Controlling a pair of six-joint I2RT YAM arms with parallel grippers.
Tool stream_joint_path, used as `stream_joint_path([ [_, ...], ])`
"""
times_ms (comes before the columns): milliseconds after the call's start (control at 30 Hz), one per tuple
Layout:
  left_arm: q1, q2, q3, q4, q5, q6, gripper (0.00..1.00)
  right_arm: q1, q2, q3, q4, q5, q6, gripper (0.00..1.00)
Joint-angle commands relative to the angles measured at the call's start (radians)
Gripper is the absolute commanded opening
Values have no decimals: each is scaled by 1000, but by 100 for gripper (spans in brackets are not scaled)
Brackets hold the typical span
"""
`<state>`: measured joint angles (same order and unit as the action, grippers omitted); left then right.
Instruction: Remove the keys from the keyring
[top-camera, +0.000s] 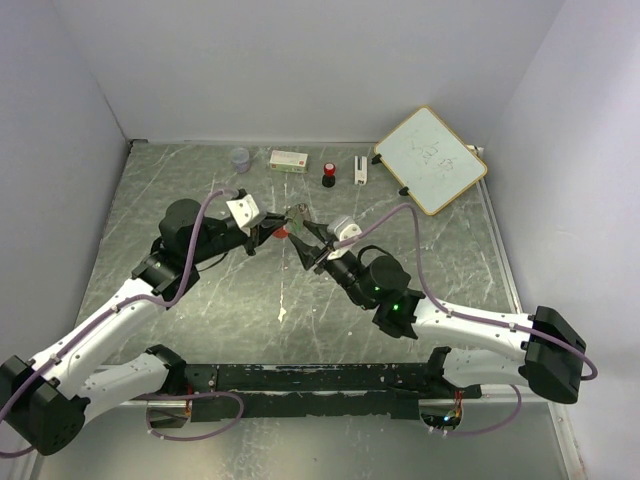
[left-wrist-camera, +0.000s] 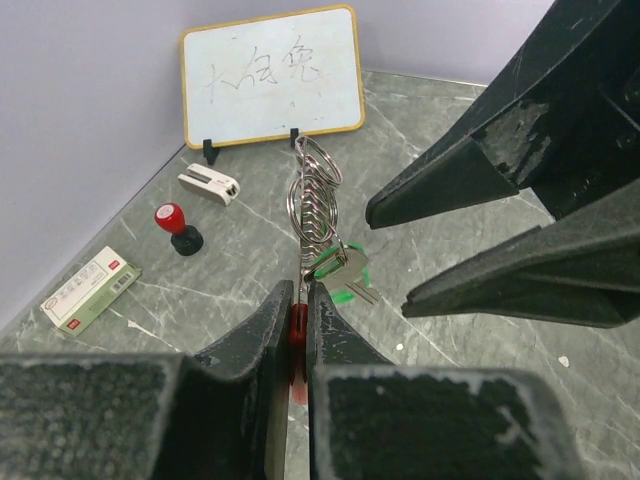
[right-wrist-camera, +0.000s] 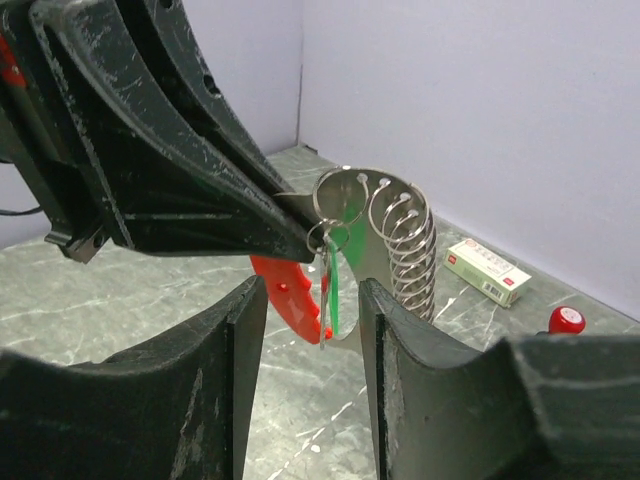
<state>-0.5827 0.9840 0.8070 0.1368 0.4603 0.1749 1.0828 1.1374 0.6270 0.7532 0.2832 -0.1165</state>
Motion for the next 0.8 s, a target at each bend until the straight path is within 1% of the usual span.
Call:
stream_joint_path([
  [0, -17, -15, 38, 5, -22, 11, 7, -11, -8, -9, 52, 15, -15, 41],
  [267, -28, -34, 33, 5, -33, 13, 7, -30, 6, -18, 71, 27, -15, 36],
  [767, -32, -39, 15, 25, -50, 12, 7, -38, 53, 3, 66, -27, 32, 34],
])
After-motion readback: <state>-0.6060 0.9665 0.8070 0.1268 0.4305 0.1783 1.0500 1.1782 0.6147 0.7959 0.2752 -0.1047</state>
